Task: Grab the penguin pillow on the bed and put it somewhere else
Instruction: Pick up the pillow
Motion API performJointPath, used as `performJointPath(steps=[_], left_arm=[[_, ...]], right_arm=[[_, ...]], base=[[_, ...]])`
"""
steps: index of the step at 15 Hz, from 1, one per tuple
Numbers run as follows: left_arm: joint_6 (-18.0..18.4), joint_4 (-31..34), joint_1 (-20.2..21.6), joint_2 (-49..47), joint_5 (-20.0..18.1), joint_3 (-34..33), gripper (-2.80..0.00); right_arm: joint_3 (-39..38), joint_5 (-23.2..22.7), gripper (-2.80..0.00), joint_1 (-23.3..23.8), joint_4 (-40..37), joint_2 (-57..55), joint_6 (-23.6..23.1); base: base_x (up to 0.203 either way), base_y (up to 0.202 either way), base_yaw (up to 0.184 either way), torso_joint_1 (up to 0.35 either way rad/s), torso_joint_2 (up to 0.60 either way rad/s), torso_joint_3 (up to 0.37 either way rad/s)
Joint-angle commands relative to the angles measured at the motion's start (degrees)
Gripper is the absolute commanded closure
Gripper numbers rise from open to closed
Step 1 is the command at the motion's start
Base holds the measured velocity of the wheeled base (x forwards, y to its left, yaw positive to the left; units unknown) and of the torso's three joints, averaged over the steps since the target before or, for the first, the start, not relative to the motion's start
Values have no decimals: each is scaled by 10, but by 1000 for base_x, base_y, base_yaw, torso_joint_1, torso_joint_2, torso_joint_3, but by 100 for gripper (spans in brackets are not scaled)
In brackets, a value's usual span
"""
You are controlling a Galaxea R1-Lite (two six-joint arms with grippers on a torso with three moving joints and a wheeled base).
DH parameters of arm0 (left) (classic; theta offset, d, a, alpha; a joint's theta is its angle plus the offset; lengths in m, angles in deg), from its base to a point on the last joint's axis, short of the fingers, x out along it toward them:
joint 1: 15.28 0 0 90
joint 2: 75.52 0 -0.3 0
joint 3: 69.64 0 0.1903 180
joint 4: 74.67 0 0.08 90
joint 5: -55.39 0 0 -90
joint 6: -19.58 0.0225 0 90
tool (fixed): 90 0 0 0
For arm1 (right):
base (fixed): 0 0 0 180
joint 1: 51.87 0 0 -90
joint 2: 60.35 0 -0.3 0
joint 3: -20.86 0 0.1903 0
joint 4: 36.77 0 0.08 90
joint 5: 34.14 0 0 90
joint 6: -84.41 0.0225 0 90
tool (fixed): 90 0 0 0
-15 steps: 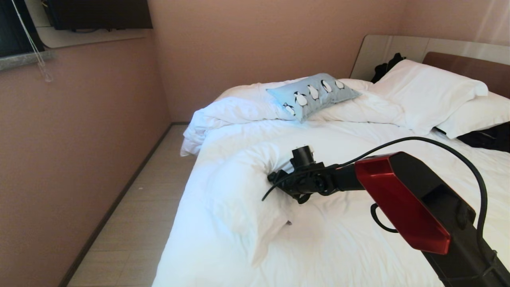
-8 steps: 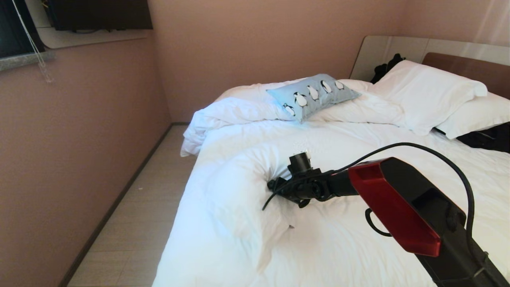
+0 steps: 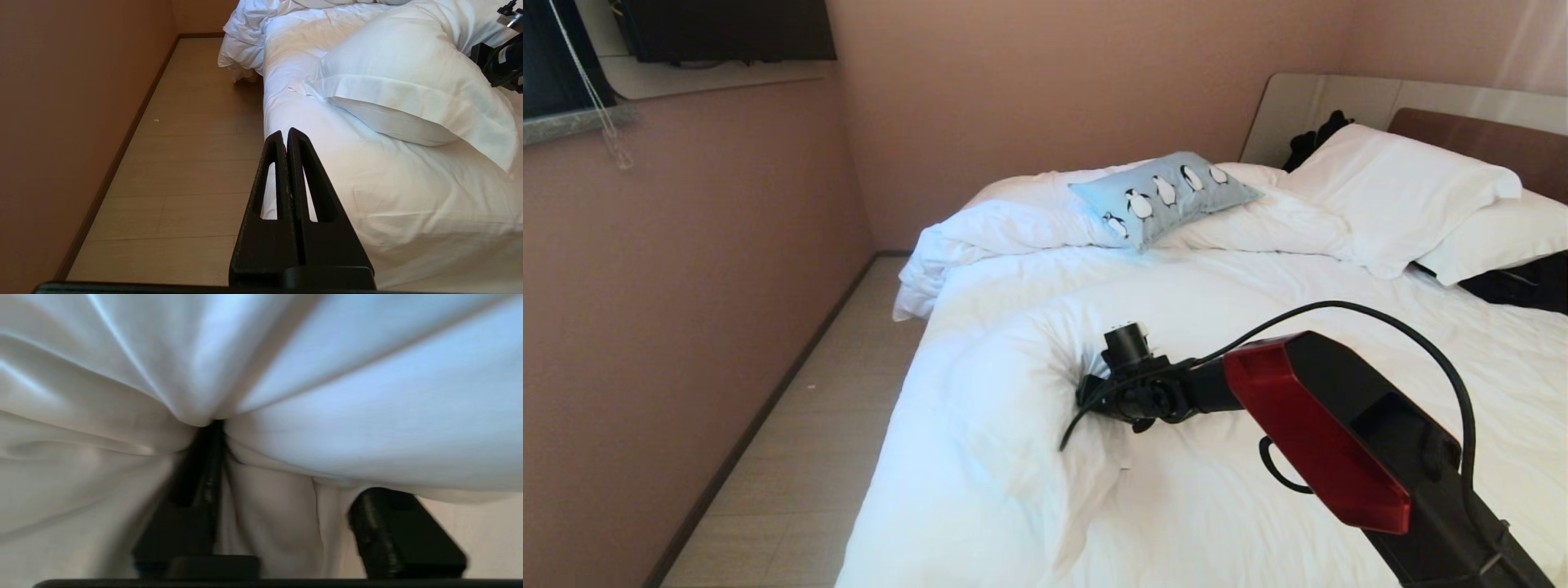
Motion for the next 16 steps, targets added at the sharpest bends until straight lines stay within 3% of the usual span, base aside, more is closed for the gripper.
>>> performJointPath(steps=[1,9,16], left_arm=[[0,0,0,0,0,-1,0],[0,0,0,-1,0,0,0],[0,0,0,0,0,-1,0]], right_arm=[[0,0,0,0,0,-2,4],[-4,-2,0,0,-6,41,50],[-13,-4,0,28,-47,173,108]], base=[[0,0,0,0,0,0],[0,0,0,0,0,0],[0,0,0,0,0,0]])
